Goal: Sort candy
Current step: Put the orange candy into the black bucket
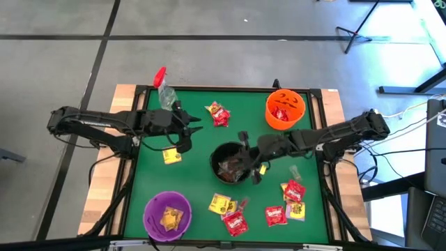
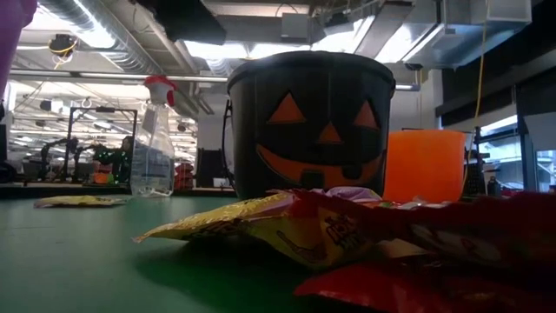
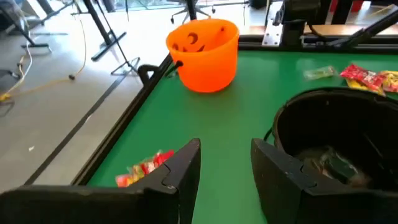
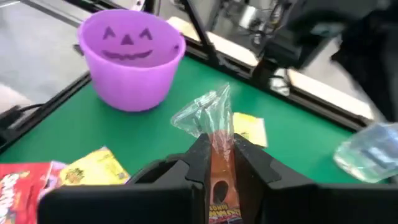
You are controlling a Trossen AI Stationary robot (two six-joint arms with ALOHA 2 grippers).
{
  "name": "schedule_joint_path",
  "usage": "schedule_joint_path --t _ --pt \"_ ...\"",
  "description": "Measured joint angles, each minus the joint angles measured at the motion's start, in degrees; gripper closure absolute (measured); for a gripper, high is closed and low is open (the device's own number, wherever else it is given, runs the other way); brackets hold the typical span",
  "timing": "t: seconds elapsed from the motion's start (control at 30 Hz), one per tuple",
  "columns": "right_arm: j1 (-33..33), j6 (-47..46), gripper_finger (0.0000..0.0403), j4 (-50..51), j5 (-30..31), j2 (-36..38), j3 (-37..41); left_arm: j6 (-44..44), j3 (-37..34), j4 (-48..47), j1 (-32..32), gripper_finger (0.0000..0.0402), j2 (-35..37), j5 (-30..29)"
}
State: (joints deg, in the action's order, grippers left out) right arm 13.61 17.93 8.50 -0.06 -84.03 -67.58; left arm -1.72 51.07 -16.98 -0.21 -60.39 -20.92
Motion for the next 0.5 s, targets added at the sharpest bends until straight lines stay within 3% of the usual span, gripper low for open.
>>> schedule_joint_path --t 0.2,0.5 --pt "-2.6 -1.2 0.0354 -2.7 -1.9 0.9 5.1 -2.3 0.0 -2.1 -0.8 0.0270 -0.4 0.0" --pt "-2.4 -1.6 0.0354 -14.8 -4.1 0.9 11.7 -2.4 0.0 -2.1 -0.9 0.0270 -0.5 -2.6"
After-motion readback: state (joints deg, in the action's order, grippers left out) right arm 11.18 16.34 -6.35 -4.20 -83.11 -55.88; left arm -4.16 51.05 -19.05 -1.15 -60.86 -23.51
